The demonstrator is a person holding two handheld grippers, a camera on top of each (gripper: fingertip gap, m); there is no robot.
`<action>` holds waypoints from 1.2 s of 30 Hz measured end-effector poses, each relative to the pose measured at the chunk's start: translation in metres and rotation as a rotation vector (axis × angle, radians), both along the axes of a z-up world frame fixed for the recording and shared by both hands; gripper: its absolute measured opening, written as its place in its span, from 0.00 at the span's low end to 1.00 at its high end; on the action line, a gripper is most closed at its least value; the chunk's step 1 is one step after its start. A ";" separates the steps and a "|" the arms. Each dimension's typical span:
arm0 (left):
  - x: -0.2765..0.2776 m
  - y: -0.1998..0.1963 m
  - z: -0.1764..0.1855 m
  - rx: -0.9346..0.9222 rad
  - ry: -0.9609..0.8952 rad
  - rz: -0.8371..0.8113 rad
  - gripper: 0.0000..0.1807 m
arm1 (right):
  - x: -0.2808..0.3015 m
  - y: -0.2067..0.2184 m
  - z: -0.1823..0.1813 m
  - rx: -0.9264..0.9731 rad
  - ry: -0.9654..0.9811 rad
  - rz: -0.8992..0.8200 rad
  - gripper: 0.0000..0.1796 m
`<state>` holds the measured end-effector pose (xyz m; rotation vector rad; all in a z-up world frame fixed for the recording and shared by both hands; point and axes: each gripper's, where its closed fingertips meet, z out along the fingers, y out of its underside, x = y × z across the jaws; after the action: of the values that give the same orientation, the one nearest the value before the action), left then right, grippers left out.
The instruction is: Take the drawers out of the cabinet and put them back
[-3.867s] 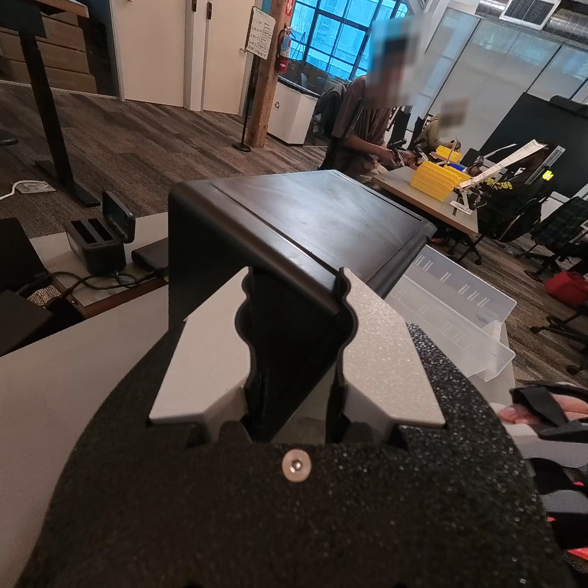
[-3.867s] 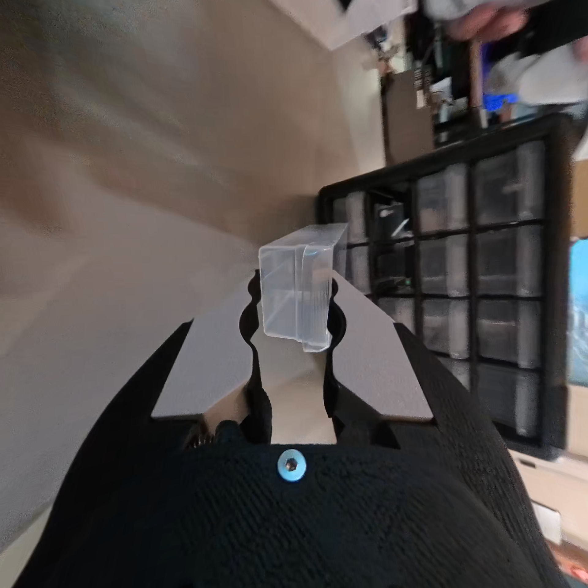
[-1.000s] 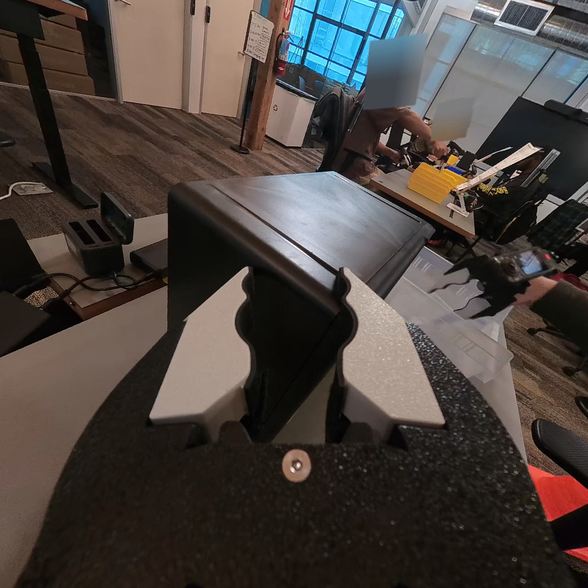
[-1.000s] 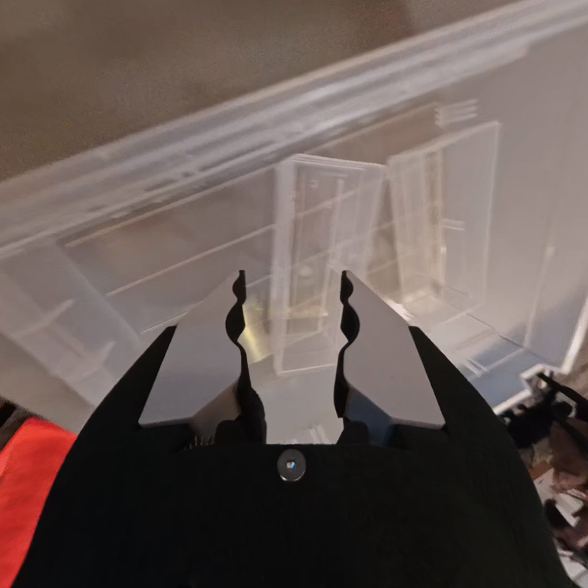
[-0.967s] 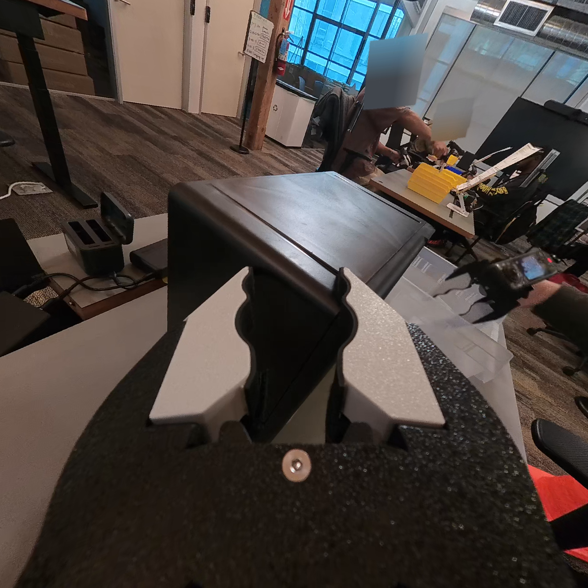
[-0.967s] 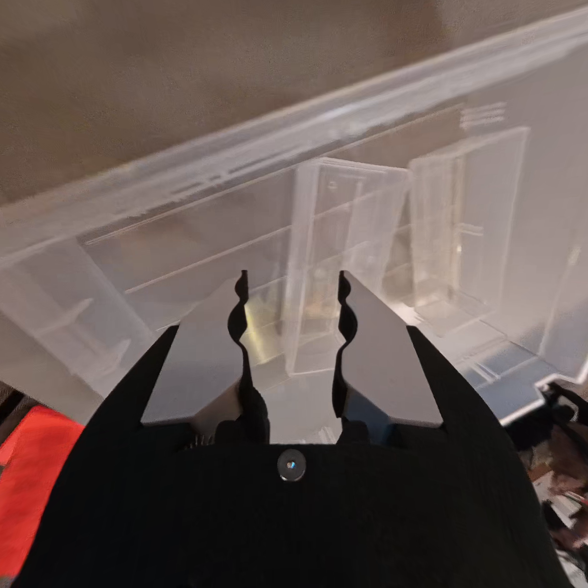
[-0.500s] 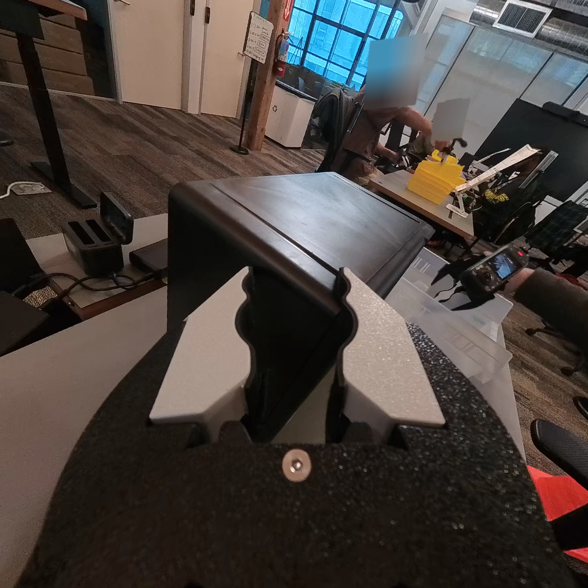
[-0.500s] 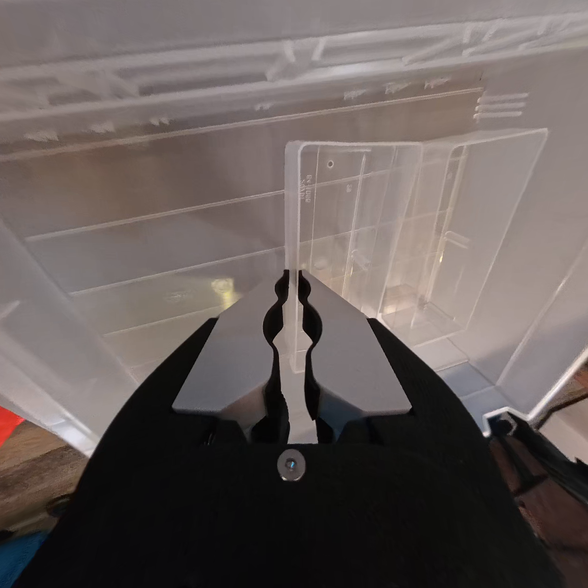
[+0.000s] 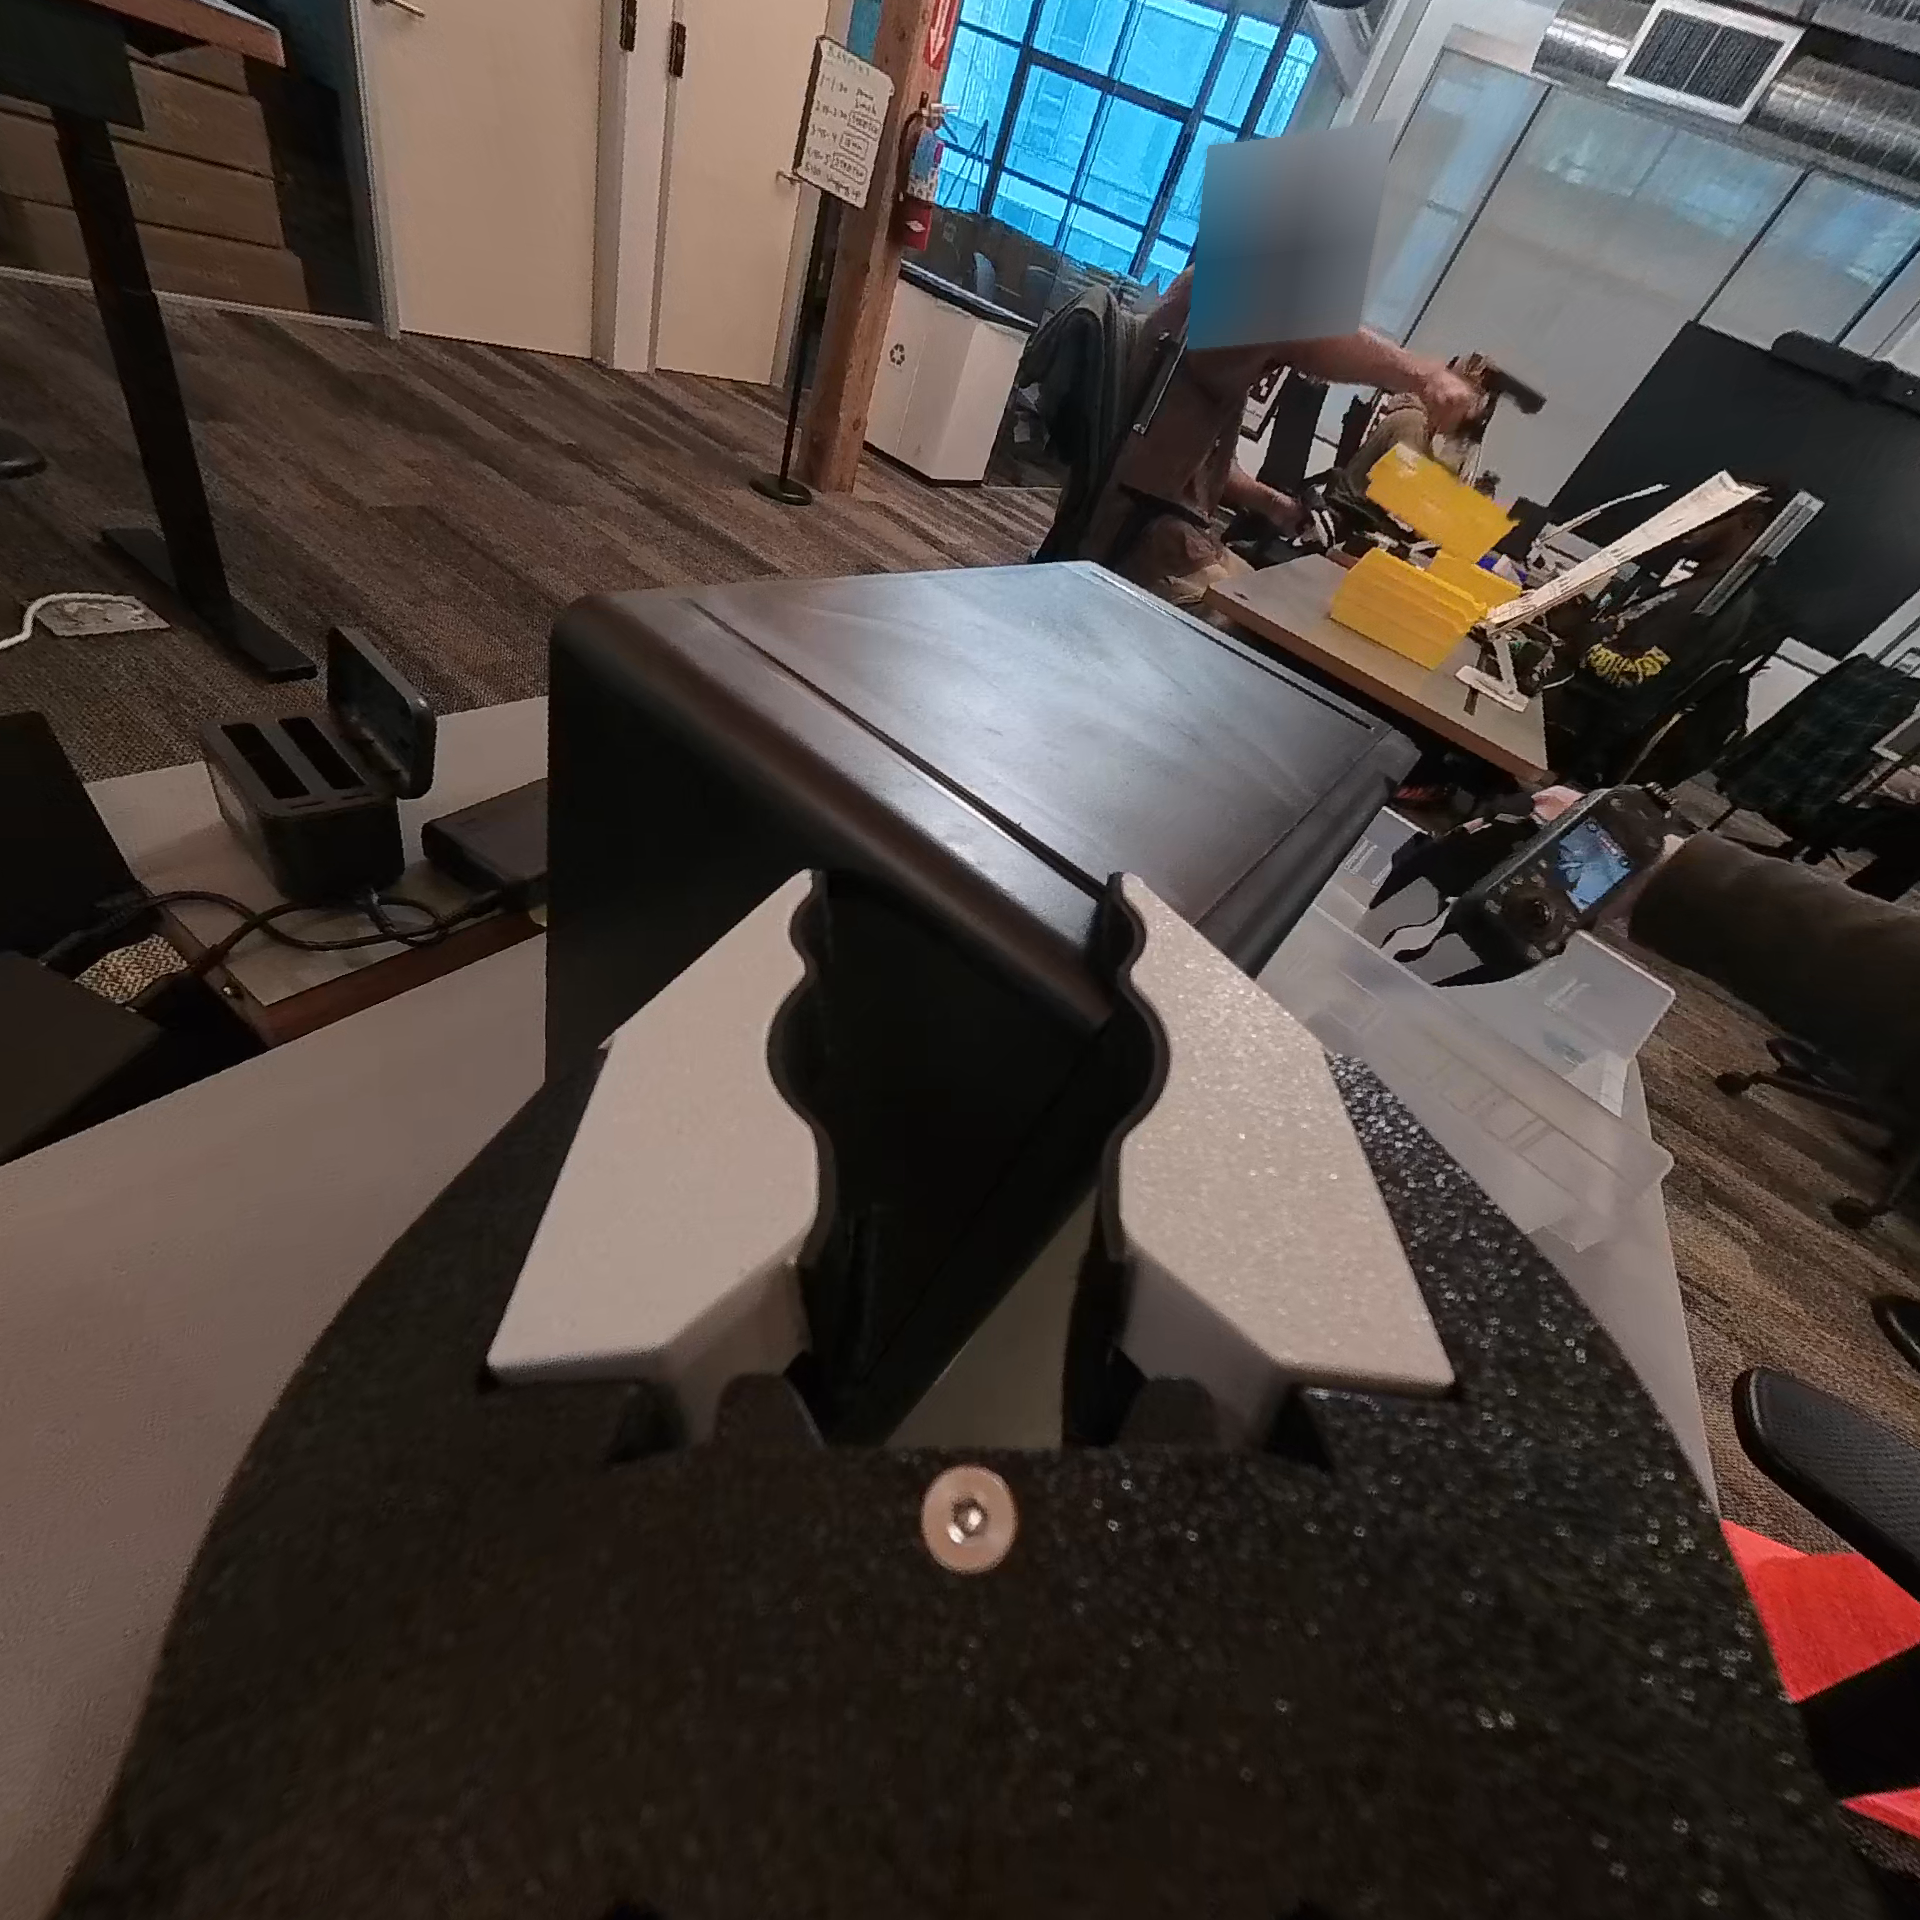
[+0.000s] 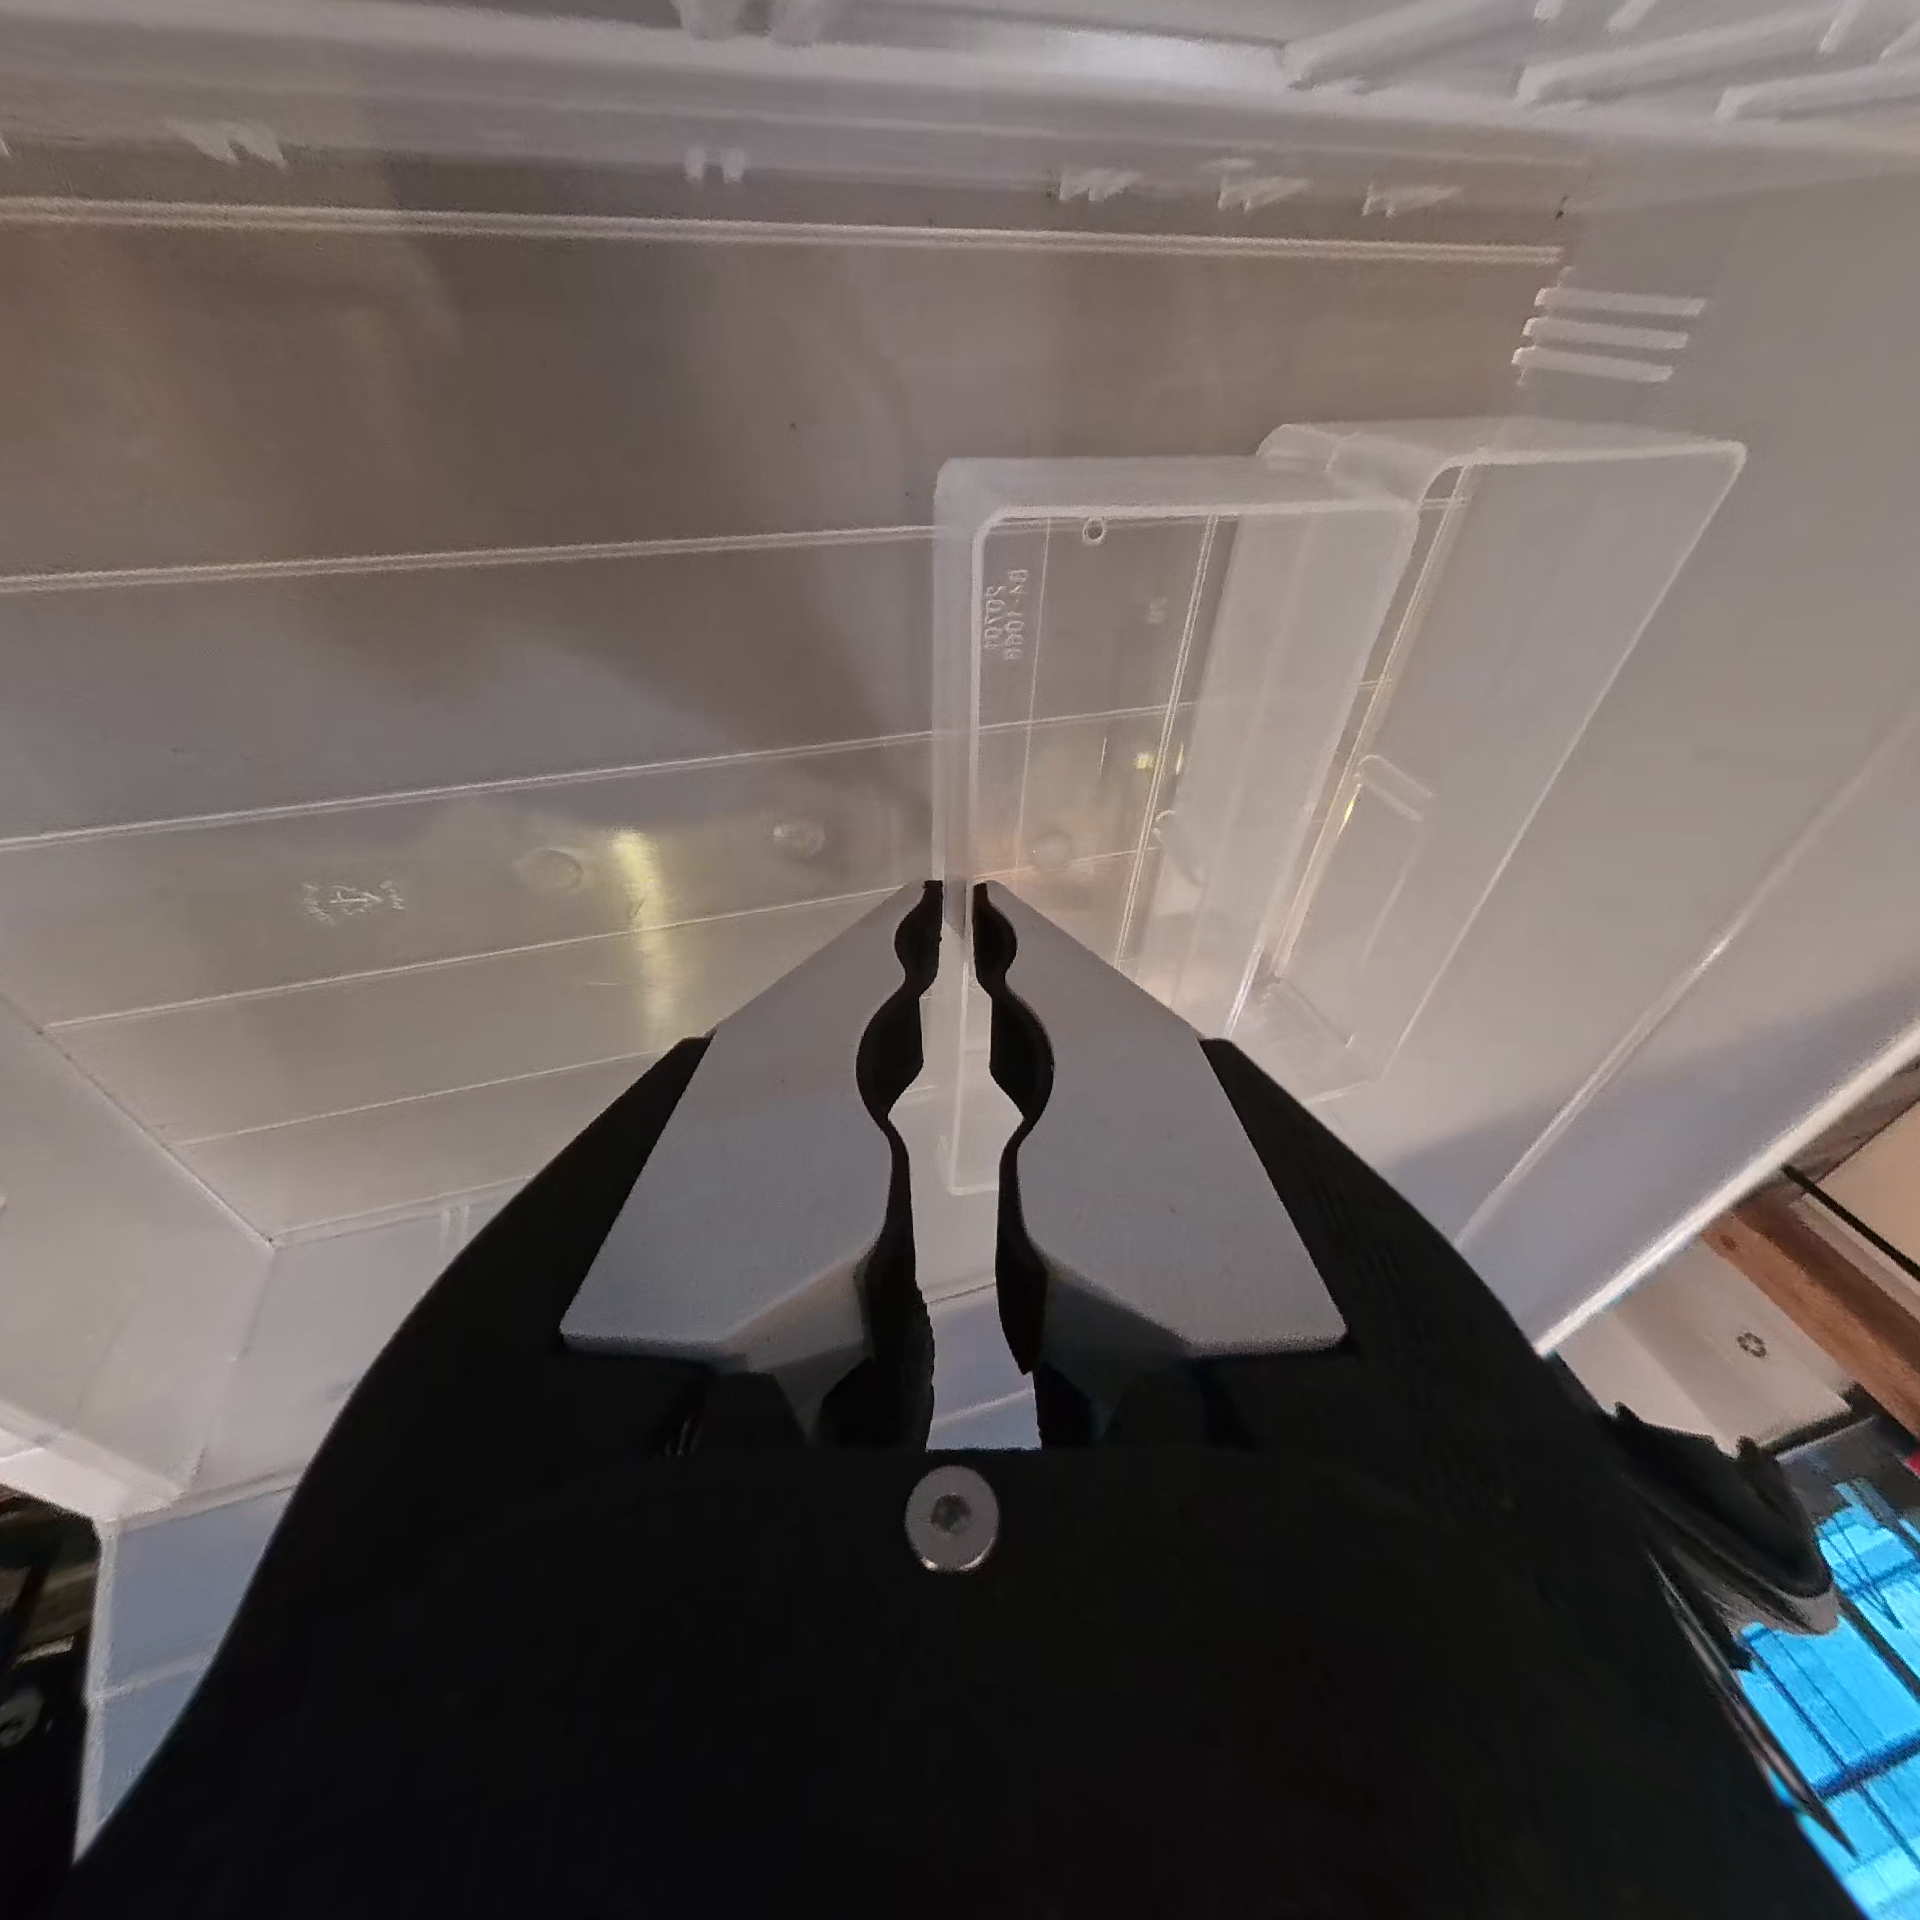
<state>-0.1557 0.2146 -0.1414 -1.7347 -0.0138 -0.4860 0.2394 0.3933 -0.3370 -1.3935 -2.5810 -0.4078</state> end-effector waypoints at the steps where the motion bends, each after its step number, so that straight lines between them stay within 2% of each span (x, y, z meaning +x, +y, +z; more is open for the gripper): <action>1: 0.000 0.000 0.000 0.000 0.000 0.000 0.28 | 0.000 0.000 0.000 0.006 0.004 0.000 0.03; 2: 0.000 0.000 0.000 0.000 -0.001 0.000 0.28 | 0.000 0.001 -0.001 0.017 0.013 0.000 0.04; 5: 0.000 0.000 0.000 0.001 -0.001 0.000 0.28 | 0.000 0.006 0.001 0.050 0.058 -0.054 0.17; 8: 0.000 0.000 0.000 0.001 -0.001 -0.001 0.28 | -0.004 0.009 0.021 0.078 0.195 -0.132 0.24; 13: 0.000 0.000 0.000 0.003 -0.005 -0.003 0.28 | -0.028 0.009 0.105 0.246 0.594 -0.222 0.25; 15: 0.000 0.000 0.000 0.004 -0.006 -0.004 0.28 | -0.048 -0.009 0.141 0.322 0.760 -0.215 0.24; 17: 0.000 0.000 0.000 0.004 -0.006 -0.004 0.28 | -0.079 -0.046 0.160 0.302 0.891 -0.179 0.24; 20: 0.000 0.000 0.000 0.003 -0.004 -0.003 0.28 | -0.128 -0.109 0.137 0.210 0.868 -0.107 0.28; 22: 0.000 0.000 0.000 0.002 -0.003 -0.002 0.28 | -0.154 -0.135 0.114 0.284 0.786 -0.001 0.28; 24: 0.000 0.000 0.000 0.001 -0.002 -0.001 0.28 | -0.181 -0.151 0.100 0.360 0.786 0.097 0.25; 31: 0.000 0.000 0.000 -0.003 0.003 0.004 0.28 | -0.245 -0.134 0.093 0.722 0.875 0.259 0.19; 36: 0.000 0.000 0.000 -0.003 0.003 0.003 0.28 | -0.264 -0.134 0.071 0.764 0.817 0.356 0.18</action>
<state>-0.1558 0.2148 -0.1412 -1.7381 -0.0153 -0.4816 -0.0247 0.2597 -0.2660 -0.6142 -1.6620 -0.5356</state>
